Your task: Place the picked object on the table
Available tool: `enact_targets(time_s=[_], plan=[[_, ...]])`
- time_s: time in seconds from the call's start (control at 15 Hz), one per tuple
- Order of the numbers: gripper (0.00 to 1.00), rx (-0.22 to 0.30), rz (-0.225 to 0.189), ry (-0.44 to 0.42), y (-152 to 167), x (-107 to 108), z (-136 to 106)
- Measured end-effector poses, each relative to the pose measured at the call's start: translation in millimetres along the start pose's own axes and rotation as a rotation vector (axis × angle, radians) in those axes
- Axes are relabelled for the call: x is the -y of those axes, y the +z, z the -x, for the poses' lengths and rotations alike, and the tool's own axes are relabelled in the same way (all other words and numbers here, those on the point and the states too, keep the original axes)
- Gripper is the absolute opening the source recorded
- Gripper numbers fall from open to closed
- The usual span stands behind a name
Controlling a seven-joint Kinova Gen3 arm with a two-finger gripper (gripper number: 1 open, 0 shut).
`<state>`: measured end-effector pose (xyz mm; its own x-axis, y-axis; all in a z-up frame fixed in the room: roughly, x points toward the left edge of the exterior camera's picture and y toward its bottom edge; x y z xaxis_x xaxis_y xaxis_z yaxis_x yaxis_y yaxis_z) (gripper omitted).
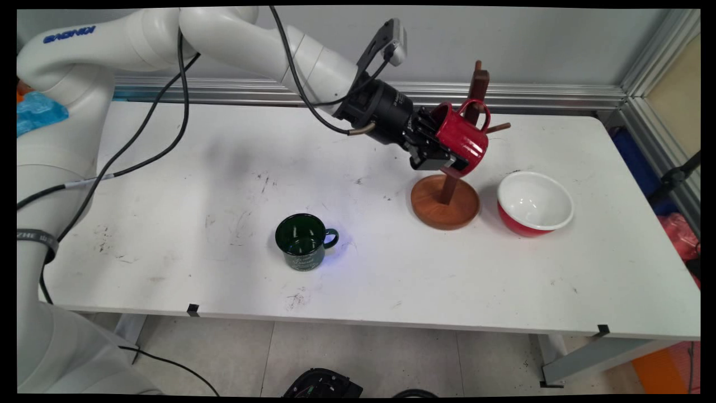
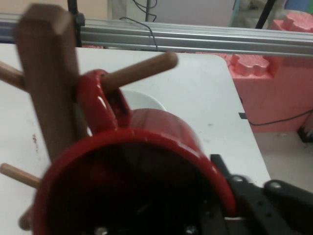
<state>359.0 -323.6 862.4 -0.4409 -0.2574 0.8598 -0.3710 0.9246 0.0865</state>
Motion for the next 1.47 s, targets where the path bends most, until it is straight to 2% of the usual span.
enact_targets(time_s=[0.6,1.47], plan=[[0.0,0.009,0.017,0.021,-3,-3,0],[0.0,-0.015,0.059,0.075,-28,-28,-25]])
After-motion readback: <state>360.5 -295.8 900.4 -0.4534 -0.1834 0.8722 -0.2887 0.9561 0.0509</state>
